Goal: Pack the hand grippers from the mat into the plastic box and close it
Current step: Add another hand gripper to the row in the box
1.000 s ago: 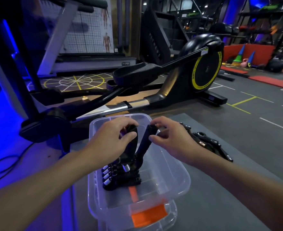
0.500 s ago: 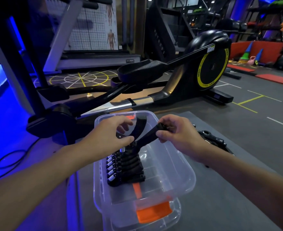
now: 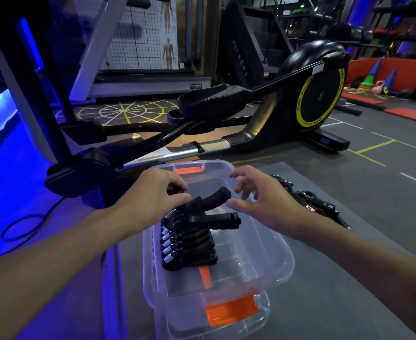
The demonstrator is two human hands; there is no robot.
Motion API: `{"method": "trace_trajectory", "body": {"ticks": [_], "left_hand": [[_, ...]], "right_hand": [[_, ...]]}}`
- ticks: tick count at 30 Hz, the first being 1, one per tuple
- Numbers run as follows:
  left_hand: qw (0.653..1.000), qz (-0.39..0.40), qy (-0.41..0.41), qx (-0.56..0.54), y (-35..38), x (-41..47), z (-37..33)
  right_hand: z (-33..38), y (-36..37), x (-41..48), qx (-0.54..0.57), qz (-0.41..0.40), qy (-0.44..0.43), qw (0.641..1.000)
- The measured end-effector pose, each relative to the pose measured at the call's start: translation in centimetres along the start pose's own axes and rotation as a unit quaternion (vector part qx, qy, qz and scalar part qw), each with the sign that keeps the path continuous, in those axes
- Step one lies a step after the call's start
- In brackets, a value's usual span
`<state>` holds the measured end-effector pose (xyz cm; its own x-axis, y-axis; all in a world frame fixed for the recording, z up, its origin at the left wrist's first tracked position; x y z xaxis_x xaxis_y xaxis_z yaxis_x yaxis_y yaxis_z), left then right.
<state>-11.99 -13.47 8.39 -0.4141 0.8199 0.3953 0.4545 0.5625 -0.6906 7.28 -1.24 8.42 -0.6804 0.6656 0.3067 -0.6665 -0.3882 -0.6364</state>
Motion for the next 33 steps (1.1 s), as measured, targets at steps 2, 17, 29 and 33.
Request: {"method": "trace_trajectory", "body": {"ticks": [2, 17, 29, 33], "left_hand": [[1.0, 0.003, 0.002, 0.015, 0.1, -0.2, -0.1], [0.999, 0.039, -0.012, 0.024, 0.8, -1.1, 0.3], [0.98, 0.077, 0.037, 0.178, 0.2, -1.9, 4.5], [0.956, 0.112, 0.046, 0.266, 0.4, -3.0, 6.8]], "right_hand": [[0.5, 0.5, 0.1, 0.056, 0.03, -0.001, 0.998], [0.1, 2.7, 0.9, 0.016, 0.075, 0.002, 0.997], [-2.6, 5.2, 1.9, -0.055, 0.093, 0.036, 0.993], [-3.8, 6.6, 2.0, -0.067, 0.105, 0.052, 0.991]]}}
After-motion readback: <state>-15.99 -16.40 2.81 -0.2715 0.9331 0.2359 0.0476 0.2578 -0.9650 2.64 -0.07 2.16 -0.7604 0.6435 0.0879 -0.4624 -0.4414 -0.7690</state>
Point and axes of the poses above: each hand's wrist, its own x-axis towards the middle knuckle, its own y-axis out of the palm, z = x × y, the point moved 4 cm from there along x, towards the middle knuckle, and after that the axes turned 8 degrees about -z, right-handed, at the moved point
